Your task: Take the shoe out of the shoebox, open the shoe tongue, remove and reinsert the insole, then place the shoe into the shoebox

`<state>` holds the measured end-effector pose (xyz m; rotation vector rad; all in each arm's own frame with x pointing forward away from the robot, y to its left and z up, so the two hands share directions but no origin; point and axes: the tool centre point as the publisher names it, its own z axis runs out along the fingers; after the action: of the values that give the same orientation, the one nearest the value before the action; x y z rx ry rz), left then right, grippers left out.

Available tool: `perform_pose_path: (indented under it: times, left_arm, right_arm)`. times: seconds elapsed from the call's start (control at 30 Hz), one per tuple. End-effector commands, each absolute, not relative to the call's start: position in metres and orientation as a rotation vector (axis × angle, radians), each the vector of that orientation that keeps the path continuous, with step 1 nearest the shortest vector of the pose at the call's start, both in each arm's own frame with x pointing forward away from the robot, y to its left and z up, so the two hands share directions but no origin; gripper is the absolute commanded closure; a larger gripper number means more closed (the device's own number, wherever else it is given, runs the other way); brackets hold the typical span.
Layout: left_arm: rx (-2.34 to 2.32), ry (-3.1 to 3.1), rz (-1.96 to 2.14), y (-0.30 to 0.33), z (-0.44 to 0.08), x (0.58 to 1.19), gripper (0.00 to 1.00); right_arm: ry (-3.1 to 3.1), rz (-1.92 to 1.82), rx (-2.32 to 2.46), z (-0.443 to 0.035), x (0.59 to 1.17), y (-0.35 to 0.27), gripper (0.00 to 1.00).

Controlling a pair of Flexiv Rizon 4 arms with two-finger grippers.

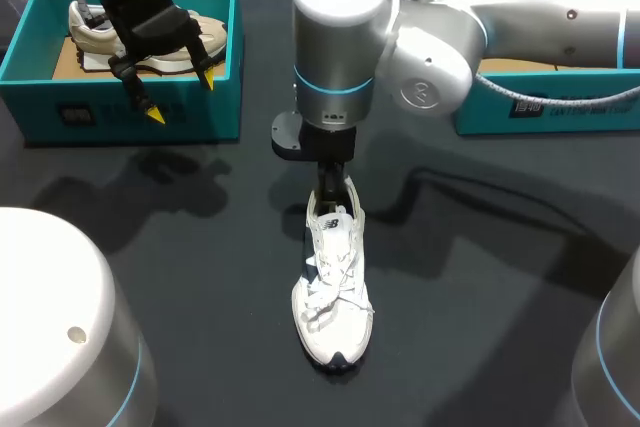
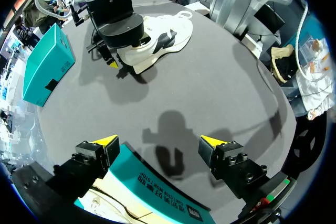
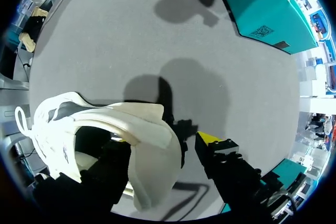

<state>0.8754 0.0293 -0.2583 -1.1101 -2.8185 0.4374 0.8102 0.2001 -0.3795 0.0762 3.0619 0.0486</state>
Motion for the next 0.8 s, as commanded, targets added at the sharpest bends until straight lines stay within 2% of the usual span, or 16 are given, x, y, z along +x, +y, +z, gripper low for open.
perform_pose_path:
  times: [0.03, 0.1, 0.2, 0.47, 0.8]
  left_arm:
    - [-1.111, -2.819, 0.435, 0.030, -0.258, 0.875, 0.00]
    - [-1.111, -2.819, 0.435, 0.030, -0.258, 0.875, 0.00]
    - [-1.111, -2.819, 0.435, 0.030, -0.258, 0.875, 0.00]
    - [-1.111, -2.819, 0.435, 0.030, -0.258, 0.875, 0.00]
    - [-1.111, -2.819, 0.435, 0.030, -0.258, 0.875, 0.00]
  right_arm:
    - [3.064, 0.050, 0.082, -0.383, 0.809, 0.200, 0.56]
    - [3.066, 0.051, 0.087, -0.384, 0.808, 0.200, 0.64]
    - [3.068, 0.051, 0.094, -0.384, 0.806, 0.199, 1.00]
    - [3.058, 0.039, 0.097, -0.369, 0.800, 0.194, 1.00]
    - [2.947, -0.073, -0.022, -0.281, 0.813, 0.151, 1.00]
